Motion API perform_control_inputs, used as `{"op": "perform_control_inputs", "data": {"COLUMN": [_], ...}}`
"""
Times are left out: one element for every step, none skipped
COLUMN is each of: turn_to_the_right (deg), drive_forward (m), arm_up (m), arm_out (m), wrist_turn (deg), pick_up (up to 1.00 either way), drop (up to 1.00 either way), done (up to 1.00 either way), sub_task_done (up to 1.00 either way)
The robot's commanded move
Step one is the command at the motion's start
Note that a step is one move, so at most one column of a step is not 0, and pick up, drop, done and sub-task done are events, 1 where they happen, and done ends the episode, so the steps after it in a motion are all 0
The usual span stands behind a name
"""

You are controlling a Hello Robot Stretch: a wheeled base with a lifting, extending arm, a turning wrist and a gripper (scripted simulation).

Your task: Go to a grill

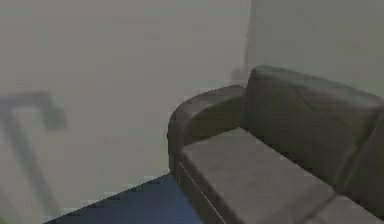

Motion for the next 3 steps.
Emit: {"op": "perform_control_inputs", "data": {"turn_to_the_right": [-30.0, 0.0, -45.0], "drive_forward": [0.0, 0.3, 0.0], "arm_up": [0.0, 0.0, 0.0], "arm_out": [0.0, 0.0, 0.0], "wrist_turn": [0.0, 0.0, 0.0], "pick_up": [0.0, 0.0, 0.0], "drop": [0.0, 0.0, 0.0], "done": [0.0, 0.0, 0.0], "sub_task_done": [0.0, 0.0, 0.0]}}
